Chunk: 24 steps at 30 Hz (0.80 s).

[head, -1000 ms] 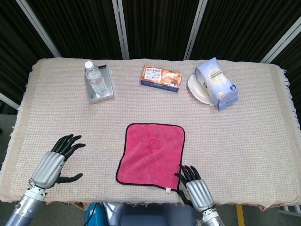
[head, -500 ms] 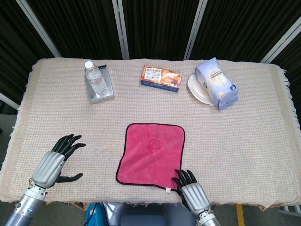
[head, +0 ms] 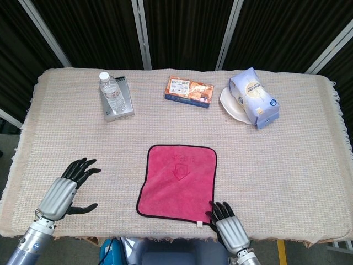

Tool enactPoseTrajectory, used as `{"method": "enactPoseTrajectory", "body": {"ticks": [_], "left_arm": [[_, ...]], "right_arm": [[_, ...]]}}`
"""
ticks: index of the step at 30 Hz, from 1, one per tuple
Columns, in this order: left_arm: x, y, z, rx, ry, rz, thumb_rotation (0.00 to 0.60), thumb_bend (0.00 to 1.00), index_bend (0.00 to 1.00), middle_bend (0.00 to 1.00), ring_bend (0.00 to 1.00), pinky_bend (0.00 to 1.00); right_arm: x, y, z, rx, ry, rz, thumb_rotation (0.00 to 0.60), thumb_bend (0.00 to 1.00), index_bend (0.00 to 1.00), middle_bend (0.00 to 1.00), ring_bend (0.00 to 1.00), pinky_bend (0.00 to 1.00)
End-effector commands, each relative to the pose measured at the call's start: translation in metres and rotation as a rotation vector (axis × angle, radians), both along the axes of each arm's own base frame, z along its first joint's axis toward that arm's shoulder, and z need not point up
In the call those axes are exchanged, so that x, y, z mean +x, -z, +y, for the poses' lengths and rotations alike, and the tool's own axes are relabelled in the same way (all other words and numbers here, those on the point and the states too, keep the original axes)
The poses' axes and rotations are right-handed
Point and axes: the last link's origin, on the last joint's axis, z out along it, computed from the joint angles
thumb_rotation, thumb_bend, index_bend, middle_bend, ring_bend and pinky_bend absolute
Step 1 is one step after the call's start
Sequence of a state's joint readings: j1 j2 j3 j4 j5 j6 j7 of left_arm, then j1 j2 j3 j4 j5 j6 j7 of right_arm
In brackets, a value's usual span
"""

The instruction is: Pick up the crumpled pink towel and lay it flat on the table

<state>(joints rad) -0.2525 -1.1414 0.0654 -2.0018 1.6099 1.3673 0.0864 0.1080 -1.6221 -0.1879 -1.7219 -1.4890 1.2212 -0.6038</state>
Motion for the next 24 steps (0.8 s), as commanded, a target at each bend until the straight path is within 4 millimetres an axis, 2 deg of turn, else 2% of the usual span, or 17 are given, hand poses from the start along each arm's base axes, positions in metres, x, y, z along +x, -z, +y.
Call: {"method": "enactPoseTrajectory", "body": {"ticks": [1,24], "left_arm": [[0.000,0.000,0.000,-0.001,0.000,0.001,0.600,0.05,0.19,0.06,0.00,0.02],[0.001,0.001,-0.001,-0.001,0.002,-0.003,0.600,0.05,0.19,0.06,0.00,0.02]], "right_arm": [[-0.002,-0.001,0.002,0.003,0.001,0.005,0.600,1.00,0.28,0.00,0.00,0.00],[-0.016,-0.014,0.002,-0.024,0.021,0.050,0.600,1.00,0.29,0.00,0.00,0.00]]}}
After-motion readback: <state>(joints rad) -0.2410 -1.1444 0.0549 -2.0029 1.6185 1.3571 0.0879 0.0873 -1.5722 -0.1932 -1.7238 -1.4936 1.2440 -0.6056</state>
